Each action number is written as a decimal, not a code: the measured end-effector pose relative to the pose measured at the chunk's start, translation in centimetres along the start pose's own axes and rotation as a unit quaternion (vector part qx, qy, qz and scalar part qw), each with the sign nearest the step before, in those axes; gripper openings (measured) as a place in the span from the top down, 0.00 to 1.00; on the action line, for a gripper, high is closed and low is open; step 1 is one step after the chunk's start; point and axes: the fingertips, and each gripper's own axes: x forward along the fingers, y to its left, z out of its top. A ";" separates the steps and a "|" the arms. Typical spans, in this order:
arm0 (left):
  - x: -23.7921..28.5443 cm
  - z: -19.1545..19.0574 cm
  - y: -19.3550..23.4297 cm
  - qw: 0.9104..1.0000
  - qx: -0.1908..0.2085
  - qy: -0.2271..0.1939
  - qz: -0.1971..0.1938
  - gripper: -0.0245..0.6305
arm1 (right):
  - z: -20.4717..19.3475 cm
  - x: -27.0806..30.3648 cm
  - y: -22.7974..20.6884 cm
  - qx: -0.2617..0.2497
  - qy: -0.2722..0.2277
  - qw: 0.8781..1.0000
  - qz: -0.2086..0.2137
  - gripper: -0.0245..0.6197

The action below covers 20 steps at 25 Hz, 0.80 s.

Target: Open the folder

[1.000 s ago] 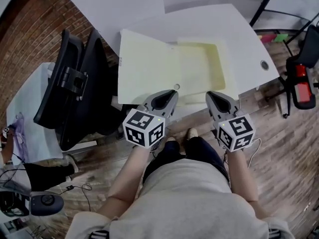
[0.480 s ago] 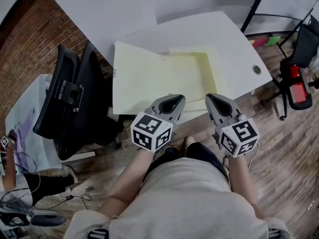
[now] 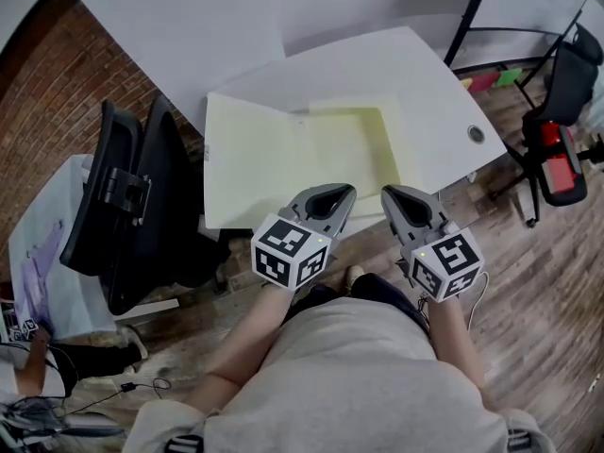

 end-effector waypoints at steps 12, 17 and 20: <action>0.3 -1.1 -0.2 1.000 -0.002 0.013 -0.001 0.93 | -0.6 -0.2 -0.2 -0.004 -0.002 1.000 -0.010 0.93; 0.5 -1.5 0.0 1.000 -0.001 0.017 -0.002 0.93 | -0.9 0.0 -0.4 -0.003 0.003 1.000 -0.012 0.93; 0.6 -1.6 0.0 1.000 0.004 0.020 -0.003 0.93 | -1.1 0.1 -0.4 -0.004 0.006 1.000 -0.013 0.93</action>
